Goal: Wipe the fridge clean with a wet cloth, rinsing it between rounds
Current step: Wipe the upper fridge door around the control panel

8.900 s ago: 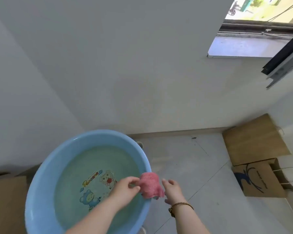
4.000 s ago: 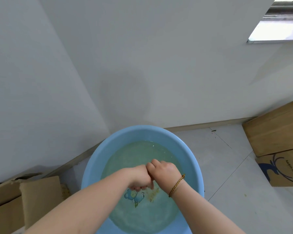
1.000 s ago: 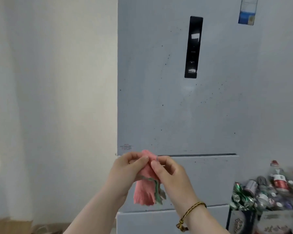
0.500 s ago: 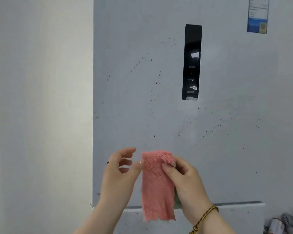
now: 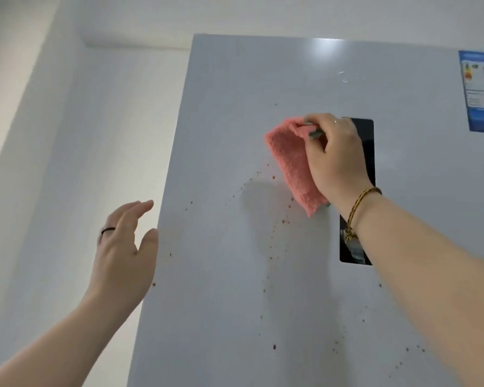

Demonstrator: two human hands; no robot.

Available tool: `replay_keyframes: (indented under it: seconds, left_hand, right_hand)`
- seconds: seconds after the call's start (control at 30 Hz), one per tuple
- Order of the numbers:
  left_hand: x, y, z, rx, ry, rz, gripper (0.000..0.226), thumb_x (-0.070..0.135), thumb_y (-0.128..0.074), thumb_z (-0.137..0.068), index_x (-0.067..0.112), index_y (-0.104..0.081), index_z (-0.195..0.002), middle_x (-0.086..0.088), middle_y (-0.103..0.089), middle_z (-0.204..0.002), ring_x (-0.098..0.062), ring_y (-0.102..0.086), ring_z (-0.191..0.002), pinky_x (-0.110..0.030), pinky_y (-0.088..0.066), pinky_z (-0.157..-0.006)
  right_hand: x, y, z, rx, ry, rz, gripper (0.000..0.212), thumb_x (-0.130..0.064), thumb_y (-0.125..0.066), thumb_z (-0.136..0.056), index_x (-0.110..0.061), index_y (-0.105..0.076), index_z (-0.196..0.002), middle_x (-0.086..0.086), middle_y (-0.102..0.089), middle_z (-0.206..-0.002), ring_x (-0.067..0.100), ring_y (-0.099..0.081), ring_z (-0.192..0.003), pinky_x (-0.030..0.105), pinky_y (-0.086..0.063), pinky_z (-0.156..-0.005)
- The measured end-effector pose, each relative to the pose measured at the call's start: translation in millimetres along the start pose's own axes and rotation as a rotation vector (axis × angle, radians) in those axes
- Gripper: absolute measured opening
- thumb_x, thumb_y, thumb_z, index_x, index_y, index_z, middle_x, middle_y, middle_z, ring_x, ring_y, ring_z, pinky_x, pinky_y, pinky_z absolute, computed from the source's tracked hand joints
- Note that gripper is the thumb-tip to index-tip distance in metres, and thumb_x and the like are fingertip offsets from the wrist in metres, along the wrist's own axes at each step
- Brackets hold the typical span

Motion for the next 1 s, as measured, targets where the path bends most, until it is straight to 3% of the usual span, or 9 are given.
replay_keyframes:
  seconds: [0.1,0.2,0.33,0.4,0.53,0.67,0.8,0.87,1.0]
  left_hand:
    - [11,-12,-29,-0.036,-0.085,-0.060,0.050,0.013,-0.043,-0.092,0.024,-0.031,-0.139,0.010,-0.031,-0.144,-0.013,-0.025,-0.132,-0.026,-0.024,-0.099]
    - [20,-24,-47,-0.067,-0.072,0.034,0.052,0.016,-0.039,-0.094,0.031,-0.024,-0.141,0.015,-0.033,-0.136,-0.008,-0.023,-0.133,-0.022,-0.022,-0.095]
    - [18,-32,-49,-0.062,-0.050,0.200,0.051,0.016,-0.039,-0.094,0.036,-0.024,-0.139,0.022,-0.034,-0.125,-0.007,-0.028,-0.131,-0.020,-0.022,-0.096]
    - [15,-33,-48,-0.046,-0.027,0.254,0.050,0.017,-0.039,-0.094,0.038,-0.025,-0.138,0.023,-0.033,-0.124,-0.006,-0.031,-0.128,-0.020,-0.023,-0.094]
    - [11,-38,-49,-0.062,0.015,0.324,0.047,0.018,-0.039,-0.095,0.041,-0.029,-0.135,0.021,-0.033,-0.125,-0.002,-0.029,-0.130,-0.022,-0.026,-0.095]
    - [9,-38,-51,-0.061,0.028,0.357,0.045,0.019,-0.040,-0.094,0.041,-0.032,-0.133,0.020,-0.036,-0.122,-0.005,-0.033,-0.129,-0.027,-0.029,-0.096]
    - [6,-39,-52,-0.063,0.005,0.360,0.043,0.021,-0.040,-0.094,0.041,-0.034,-0.131,0.021,-0.038,-0.122,-0.004,-0.032,-0.130,-0.026,-0.029,-0.096]
    - [6,-39,-52,-0.063,-0.007,0.375,0.041,0.023,-0.040,-0.094,0.044,-0.034,-0.129,0.023,-0.037,-0.122,-0.003,-0.034,-0.127,-0.024,-0.028,-0.095]
    - [4,-38,-50,-0.085,-0.007,0.459,0.035,0.025,-0.039,-0.093,0.056,-0.033,-0.108,0.028,-0.039,-0.121,0.008,-0.040,-0.110,-0.013,-0.032,-0.082]
  right_hand:
    - [10,-10,-41,0.114,0.080,0.207,0.028,-0.008,-0.042,-0.094,-0.006,-0.059,-0.116,0.010,-0.063,-0.111,0.026,-0.042,-0.114,0.021,-0.027,-0.085]
    - [21,-22,-60,0.165,0.083,0.412,0.027,-0.009,-0.046,-0.092,-0.007,-0.056,-0.116,0.013,-0.057,-0.118,0.029,-0.039,-0.117,0.029,-0.025,-0.088]
    - [11,-25,-54,0.433,0.264,0.507,0.025,0.000,-0.053,-0.071,-0.007,-0.046,-0.094,0.021,-0.058,-0.088,0.030,-0.045,-0.087,0.028,-0.027,-0.070]
    - [4,-29,-51,0.376,0.352,0.507,0.009,-0.004,-0.042,-0.073,-0.004,-0.050,-0.078,0.017,-0.057,-0.072,0.032,-0.053,-0.067,0.029,-0.034,-0.062]
    - [-6,-39,-35,0.172,0.444,0.402,0.023,-0.003,-0.037,-0.073,-0.002,-0.058,-0.066,0.013,-0.059,-0.063,0.028,-0.056,-0.053,0.022,-0.038,-0.052]
    - [-5,-54,-11,0.073,0.409,0.399,0.039,-0.013,-0.035,-0.080,0.005,-0.067,-0.093,0.019,-0.069,-0.094,0.035,-0.067,-0.084,0.039,-0.054,-0.072]
    - [-2,-73,-15,-0.292,0.337,0.499,0.078,-0.052,-0.003,-0.082,-0.009,-0.015,-0.146,0.004,-0.014,-0.154,0.018,-0.013,-0.143,0.026,-0.001,-0.112]
    - [12,-75,-41,-0.345,0.275,0.590,0.069,-0.052,-0.006,-0.089,-0.016,0.002,-0.147,-0.001,0.004,-0.156,0.012,0.003,-0.143,0.023,0.008,-0.112]
    - [15,-63,-84,-0.202,0.032,0.540,0.055,-0.034,-0.021,-0.099,-0.013,-0.006,-0.148,0.003,-0.004,-0.156,0.016,-0.004,-0.144,0.029,0.001,-0.115]
Point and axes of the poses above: each hand's wrist, its own z-axis away from the middle knuckle, its own y-axis out of the back of the hand, x = y × z, the point moved 6 cm from there along -z, towards the middle knuckle
